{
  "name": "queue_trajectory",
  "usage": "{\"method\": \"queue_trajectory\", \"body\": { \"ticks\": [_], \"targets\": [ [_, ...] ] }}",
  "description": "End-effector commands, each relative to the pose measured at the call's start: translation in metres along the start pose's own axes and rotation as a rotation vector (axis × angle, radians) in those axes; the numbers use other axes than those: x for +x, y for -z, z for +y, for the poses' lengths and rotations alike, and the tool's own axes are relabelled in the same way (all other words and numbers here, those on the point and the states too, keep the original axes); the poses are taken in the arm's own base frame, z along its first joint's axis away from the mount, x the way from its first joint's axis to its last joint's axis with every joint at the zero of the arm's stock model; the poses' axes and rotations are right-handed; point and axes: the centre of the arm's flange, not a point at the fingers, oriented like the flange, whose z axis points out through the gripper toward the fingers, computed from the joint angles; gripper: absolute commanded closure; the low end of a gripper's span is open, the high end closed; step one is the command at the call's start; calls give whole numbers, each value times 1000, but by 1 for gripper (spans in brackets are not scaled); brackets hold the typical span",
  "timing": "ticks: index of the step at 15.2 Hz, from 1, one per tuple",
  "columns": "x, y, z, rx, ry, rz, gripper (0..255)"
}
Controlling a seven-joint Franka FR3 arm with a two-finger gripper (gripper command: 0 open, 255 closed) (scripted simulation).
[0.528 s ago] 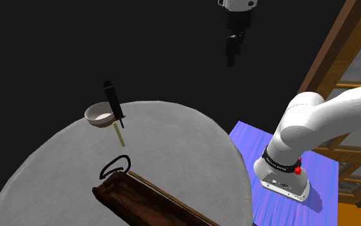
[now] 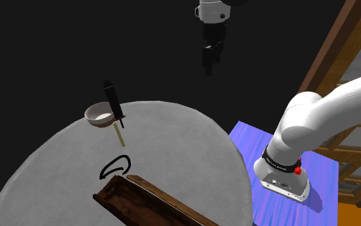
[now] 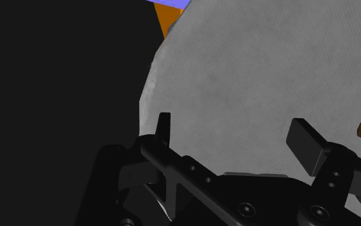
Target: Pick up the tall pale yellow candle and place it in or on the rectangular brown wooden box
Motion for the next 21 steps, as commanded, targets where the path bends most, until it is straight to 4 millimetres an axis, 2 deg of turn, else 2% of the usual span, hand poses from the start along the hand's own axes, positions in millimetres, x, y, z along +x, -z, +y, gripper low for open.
{"method": "queue_trajectory", "body": {
  "ticks": [1, 21],
  "targets": [
    [20, -8, -14, 5, 4, -3, 0],
    [224, -81, -165, 47, 45, -33, 0]
  ]
}}
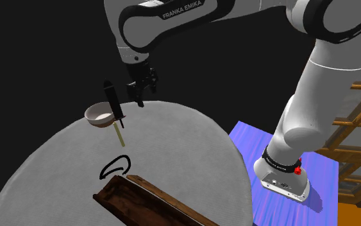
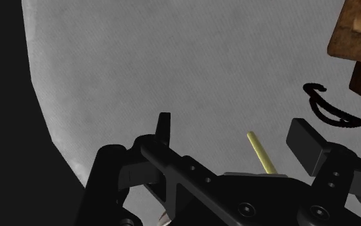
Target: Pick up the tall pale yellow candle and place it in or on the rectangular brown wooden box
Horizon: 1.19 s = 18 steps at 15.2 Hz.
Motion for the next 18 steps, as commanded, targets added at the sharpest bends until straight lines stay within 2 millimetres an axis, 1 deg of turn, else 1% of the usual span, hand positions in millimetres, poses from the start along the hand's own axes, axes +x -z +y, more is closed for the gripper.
{"method": "queue_trajectory", "body": {
  "ticks": [1, 11, 12, 18],
  "targets": [
    [22, -7, -15, 5, 3, -3, 0],
    [125, -43, -89, 26, 24, -18, 0],
    [130, -45, -93, 27, 25, -19, 0],
    [129, -77, -93, 27, 25, -19, 0]
  ]
}}
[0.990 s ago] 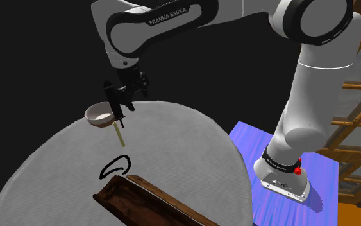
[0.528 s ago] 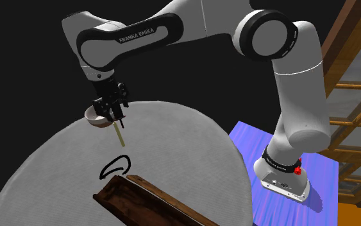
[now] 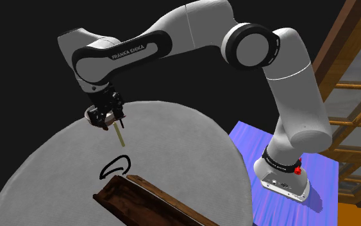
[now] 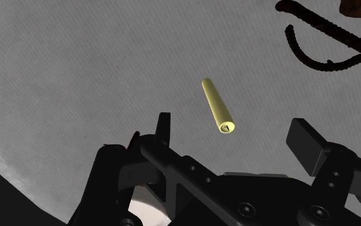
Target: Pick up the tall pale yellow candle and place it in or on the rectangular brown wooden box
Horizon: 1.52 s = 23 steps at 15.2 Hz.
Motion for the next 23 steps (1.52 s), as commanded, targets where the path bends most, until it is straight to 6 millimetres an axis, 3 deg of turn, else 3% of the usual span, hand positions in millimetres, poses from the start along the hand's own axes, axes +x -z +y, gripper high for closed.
{"method": "queue_trajectory", "body": {
  "ticks": [1, 9, 10, 19, 23],
  "targets": [
    [0, -12, 1, 0, 0, 1, 0],
    [0, -14, 1, 0, 0, 1, 0],
    [0, -14, 1, 0, 0, 1, 255],
    [0, -15, 1, 0, 0, 1, 255],
    [-2, 6, 1, 0, 0, 1, 255]
  ]
}}
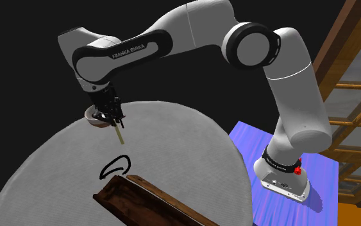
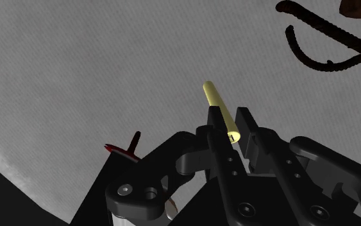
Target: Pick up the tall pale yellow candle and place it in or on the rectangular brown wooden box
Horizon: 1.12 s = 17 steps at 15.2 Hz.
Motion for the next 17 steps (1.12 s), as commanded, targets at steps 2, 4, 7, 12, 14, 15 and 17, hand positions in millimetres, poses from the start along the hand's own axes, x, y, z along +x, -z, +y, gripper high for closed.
{"method": "queue_trajectory", "body": {
  "ticks": [2, 4, 7, 12, 14, 15, 17],
  "targets": [
    [-2, 15, -1, 0, 0, 0, 255],
    [-3, 25, -1, 0, 0, 0, 255],
    [-5, 41, -1, 0, 0, 0, 255],
    [-8, 67, -1, 0, 0, 0, 255],
    [-9, 78, -1, 0, 0, 0, 255],
    [-10, 83, -1, 0, 0, 0, 255],
    [-11, 94, -1, 0, 0, 0, 255]
  ]
}}
